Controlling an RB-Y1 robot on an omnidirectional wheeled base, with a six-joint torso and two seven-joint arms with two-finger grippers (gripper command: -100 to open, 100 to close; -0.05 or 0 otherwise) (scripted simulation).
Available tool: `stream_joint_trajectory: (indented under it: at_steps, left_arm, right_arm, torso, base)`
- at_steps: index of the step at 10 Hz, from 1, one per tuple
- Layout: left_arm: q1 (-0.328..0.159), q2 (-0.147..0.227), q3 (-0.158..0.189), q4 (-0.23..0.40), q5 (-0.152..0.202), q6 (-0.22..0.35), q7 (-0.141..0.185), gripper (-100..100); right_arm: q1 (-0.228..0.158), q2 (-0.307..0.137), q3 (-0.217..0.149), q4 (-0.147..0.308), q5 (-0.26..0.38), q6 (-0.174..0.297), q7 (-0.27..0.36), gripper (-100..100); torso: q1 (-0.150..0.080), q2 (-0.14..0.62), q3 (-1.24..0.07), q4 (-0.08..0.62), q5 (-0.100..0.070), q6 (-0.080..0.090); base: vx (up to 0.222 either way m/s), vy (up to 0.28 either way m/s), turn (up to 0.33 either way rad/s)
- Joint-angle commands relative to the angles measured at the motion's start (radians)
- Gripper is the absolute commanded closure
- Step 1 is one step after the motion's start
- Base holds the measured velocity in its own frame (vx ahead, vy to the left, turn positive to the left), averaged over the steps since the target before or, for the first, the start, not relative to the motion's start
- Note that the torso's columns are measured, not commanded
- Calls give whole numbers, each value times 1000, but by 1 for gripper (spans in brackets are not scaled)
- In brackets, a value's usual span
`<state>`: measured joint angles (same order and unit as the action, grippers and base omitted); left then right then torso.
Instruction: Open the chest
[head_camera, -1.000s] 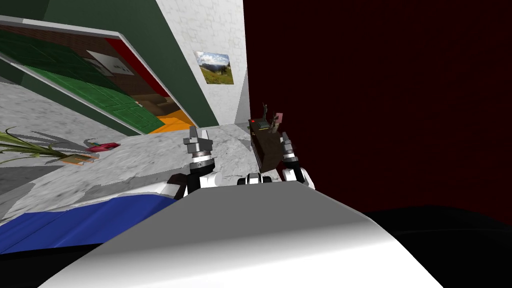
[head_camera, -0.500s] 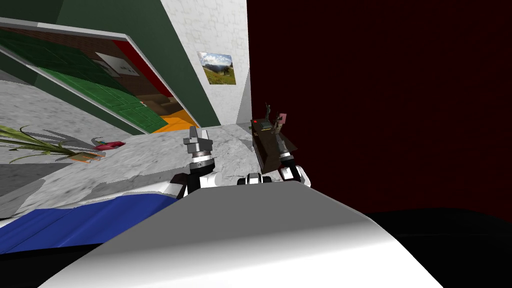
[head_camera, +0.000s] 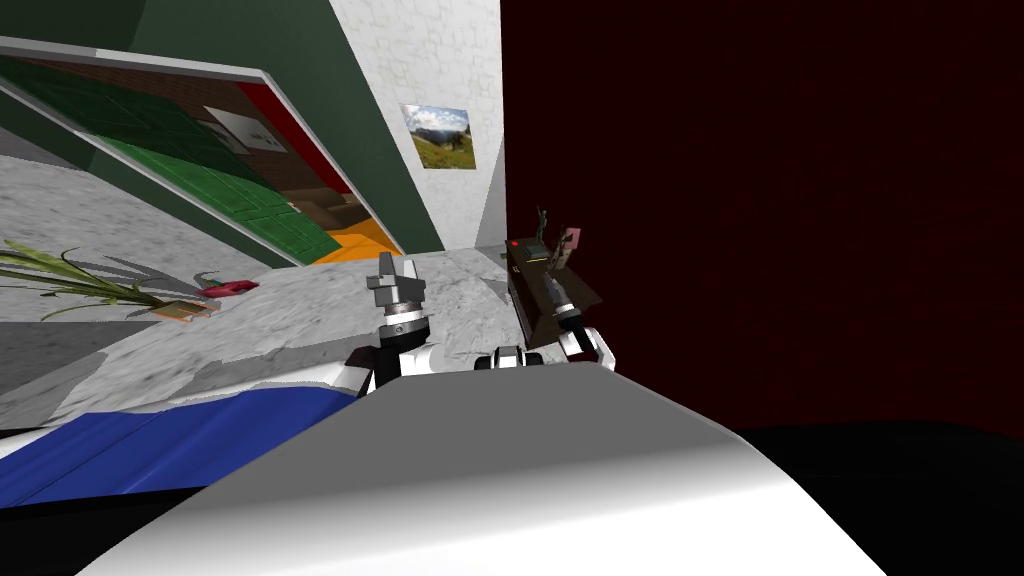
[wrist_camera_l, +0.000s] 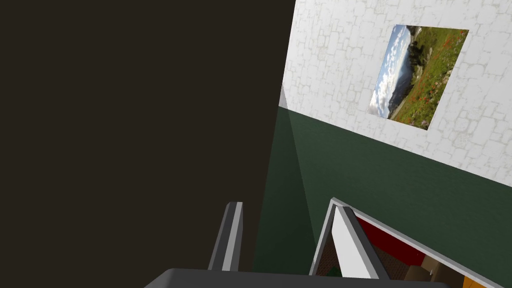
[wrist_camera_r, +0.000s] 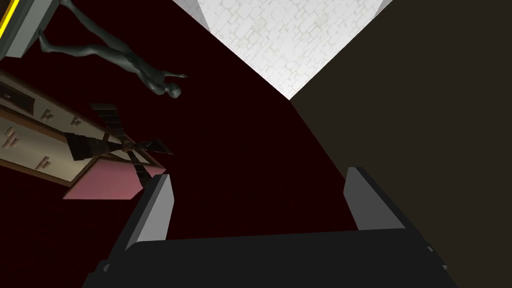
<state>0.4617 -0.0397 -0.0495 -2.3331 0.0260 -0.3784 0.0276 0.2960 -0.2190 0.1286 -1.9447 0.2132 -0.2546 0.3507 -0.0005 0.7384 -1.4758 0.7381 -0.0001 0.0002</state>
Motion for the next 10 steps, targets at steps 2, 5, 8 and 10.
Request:
stream_joint_trajectory:
  at_steps: [2,5,8,10]
  left_arm:
    - [0,0,0,0,0,0,0,0]
    - [0,0,0,0,0,0,0,0]
    - [0,0,0,0,0,0,0,0]
    - [0,0,0,0,0,0,0,0]
  right_arm:
    - [-50,-22,30,66,52,52,100,-100]
    - [-76,-34,43,101,76,76,177,-100]
    - [-128,-59,71,176,126,126,263,-100]
    - [-156,-72,85,215,151,152,318,-100]
  torso:
    - [0,0,0,0,0,0]
    - [0,0,0,0,0,0]
    - [1,0,0,0,0,0]
    - [0,0,0,0,0,0]
  base:
    - [41,52,37]
    - [32,50,32]
    - [39,58,41]
    - [33,55,38]
